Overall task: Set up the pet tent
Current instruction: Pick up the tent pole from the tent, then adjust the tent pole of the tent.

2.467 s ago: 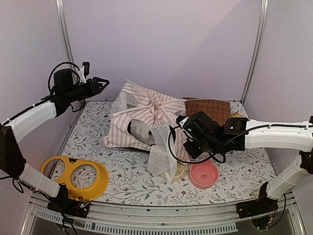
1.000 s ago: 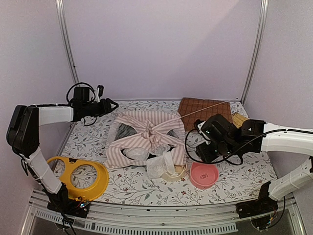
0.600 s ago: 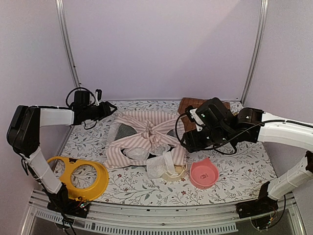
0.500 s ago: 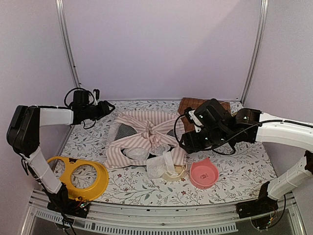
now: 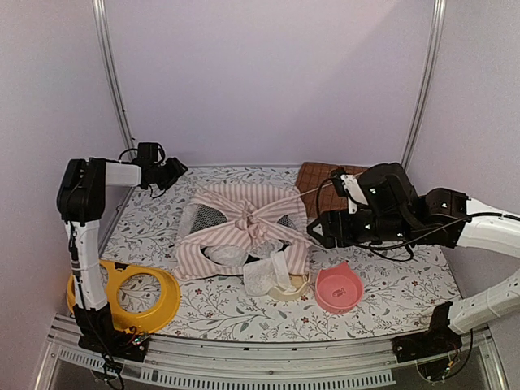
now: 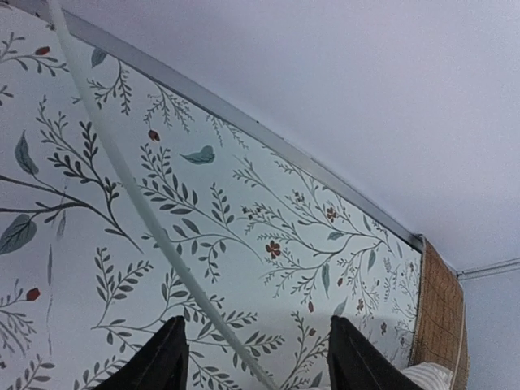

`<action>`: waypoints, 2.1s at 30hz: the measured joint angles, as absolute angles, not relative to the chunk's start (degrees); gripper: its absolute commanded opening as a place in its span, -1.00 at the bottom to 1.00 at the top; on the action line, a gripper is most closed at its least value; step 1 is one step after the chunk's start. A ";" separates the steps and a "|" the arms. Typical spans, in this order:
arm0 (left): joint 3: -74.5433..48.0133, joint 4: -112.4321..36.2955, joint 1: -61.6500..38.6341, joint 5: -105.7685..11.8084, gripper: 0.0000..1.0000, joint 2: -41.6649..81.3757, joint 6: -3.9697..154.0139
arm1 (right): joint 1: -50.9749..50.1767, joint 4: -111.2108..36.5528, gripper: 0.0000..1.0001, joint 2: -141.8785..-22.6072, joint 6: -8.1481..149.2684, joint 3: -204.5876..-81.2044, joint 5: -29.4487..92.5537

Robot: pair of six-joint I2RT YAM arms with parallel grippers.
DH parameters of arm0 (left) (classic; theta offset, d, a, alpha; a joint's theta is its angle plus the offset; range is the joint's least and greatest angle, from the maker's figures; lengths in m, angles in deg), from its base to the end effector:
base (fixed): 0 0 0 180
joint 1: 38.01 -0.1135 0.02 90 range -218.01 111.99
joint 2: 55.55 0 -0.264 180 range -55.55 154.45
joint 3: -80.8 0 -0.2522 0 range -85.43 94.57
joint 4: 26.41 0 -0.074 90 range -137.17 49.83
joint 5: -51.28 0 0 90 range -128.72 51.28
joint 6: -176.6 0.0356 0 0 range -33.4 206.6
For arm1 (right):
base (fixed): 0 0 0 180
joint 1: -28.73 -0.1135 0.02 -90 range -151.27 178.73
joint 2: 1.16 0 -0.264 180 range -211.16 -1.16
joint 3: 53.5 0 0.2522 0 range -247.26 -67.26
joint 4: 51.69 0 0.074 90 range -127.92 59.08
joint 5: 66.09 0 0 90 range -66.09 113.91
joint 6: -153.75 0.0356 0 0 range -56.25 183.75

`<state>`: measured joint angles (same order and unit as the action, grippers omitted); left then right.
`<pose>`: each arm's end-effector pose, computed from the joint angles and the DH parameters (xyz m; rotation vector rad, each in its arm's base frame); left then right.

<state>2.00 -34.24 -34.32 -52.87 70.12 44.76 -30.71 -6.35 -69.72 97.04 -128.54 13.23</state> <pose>0.4936 -0.0406 0.1655 -0.5766 2.1275 -0.7205 0.1373 0.2196 0.3193 -0.4235 2.2817 0.6533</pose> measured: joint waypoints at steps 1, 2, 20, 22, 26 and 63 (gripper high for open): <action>3.62 -34.94 -34.46 -52.83 -0.01 71.80 44.25 | -30.71 -6.46 0.44 -68.65 97.39 -128.38 13.06; 4.91 -35.18 -34.56 -52.94 -0.20 73.13 43.71 | -30.71 -6.48 0.41 -67.18 97.70 -128.25 12.69; -32.92 -9.67 -19.68 -53.18 -1.00 50.68 24.25 | -30.49 -13.61 0.33 -70.11 100.80 -130.77 12.51; -37.80 -4.56 -17.56 -52.98 -1.00 47.97 22.72 | -30.45 -13.00 0.41 -76.05 100.10 -135.84 12.71; -47.00 1.19 -16.49 -49.44 -1.00 43.19 20.15 | -30.45 -12.78 0.52 -85.41 99.21 -143.01 13.93; -43.65 2.53 -17.06 -51.45 -1.00 42.84 12.50 | -26.82 -10.22 0.47 -102.48 85.05 -148.97 26.02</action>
<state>-43.65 2.53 -17.06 -51.45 42.84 12.50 -26.82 -10.22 -102.48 85.05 -148.97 26.02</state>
